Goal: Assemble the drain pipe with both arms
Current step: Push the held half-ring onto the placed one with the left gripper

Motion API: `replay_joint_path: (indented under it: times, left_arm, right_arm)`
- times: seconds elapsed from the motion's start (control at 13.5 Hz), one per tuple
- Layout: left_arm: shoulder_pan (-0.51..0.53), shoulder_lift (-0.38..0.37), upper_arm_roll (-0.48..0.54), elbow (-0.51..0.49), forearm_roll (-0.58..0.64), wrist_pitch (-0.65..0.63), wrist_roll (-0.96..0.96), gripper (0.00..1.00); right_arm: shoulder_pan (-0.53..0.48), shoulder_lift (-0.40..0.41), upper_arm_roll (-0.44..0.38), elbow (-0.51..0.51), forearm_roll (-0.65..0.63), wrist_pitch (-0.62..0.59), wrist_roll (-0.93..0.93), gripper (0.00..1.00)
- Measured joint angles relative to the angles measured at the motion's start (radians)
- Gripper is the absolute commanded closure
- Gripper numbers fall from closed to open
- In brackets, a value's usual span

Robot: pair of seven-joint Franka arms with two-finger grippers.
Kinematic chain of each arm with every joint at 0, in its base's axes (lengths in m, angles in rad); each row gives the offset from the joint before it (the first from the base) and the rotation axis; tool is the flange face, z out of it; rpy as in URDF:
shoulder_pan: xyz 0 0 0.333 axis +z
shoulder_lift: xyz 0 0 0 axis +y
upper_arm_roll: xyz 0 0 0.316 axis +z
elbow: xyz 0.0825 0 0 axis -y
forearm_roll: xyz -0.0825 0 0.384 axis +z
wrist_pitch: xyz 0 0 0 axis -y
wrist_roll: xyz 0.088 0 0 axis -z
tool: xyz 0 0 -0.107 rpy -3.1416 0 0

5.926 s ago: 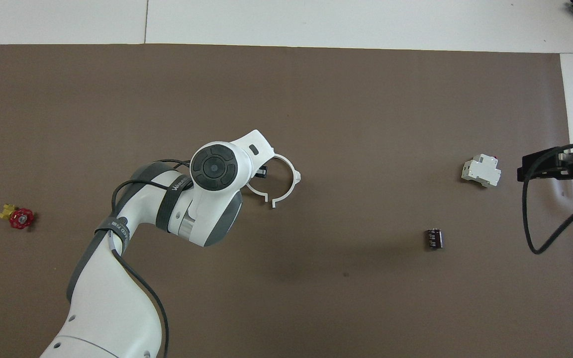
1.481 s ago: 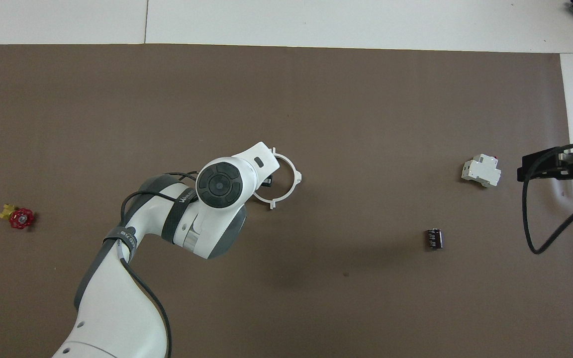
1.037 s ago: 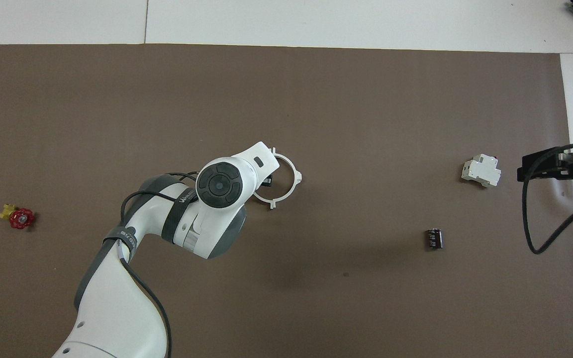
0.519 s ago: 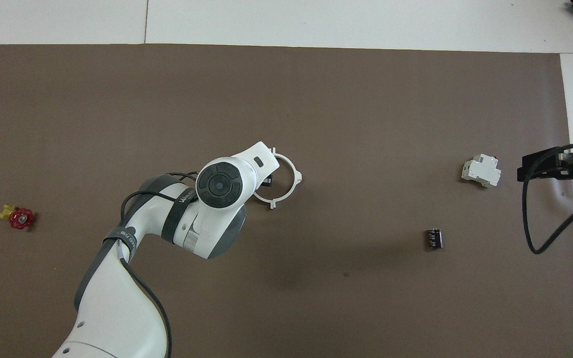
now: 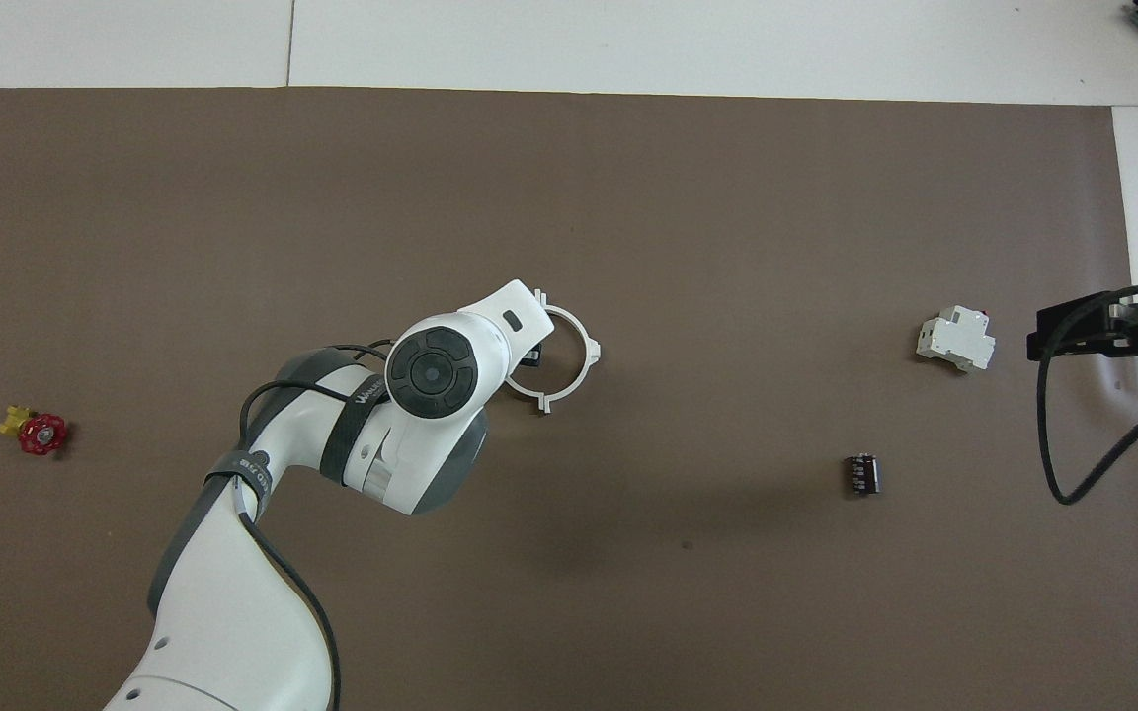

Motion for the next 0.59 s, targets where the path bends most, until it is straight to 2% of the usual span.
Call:
replay_joint_path:
  times: [0.15,0.22,0.3,0.37,0.52,0.59]
  left_arm:
    - [0.000,0.000,0.000,0.000,0.000,0.000,-0.002,1.00]
    - [0.000,0.000,0.000,0.000,0.000,0.000,-0.002,0.94]
    - [0.000,0.000,0.000,0.000,0.000,0.000,-0.003,0.43]
    - [0.000,0.000,0.000,0.000,0.000,0.000,-0.004,0.10]
    - [0.000,0.000,0.000,-0.002,0.000,0.000,-0.006,0.01]
    - [0.000,0.000,0.000,-0.003,0.000,0.000,-0.006,0.00]
  right_arm:
    - [0.000,0.000,0.000,0.000,0.000,0.000,0.000,0.00]
    - [0.000,0.000,0.000,0.000,0.000,0.000,0.000,0.00]
    - [0.000,0.000,0.000,0.000,0.000,0.000,0.000,0.00]
    - [0.000,0.000,0.000,0.000,0.000,0.000,0.000,0.00]
    - [0.000,0.000,0.000,0.000,0.000,0.000,0.000,0.00]
    - [0.000,0.000,0.000,0.000,0.000,0.000,0.000,0.00]
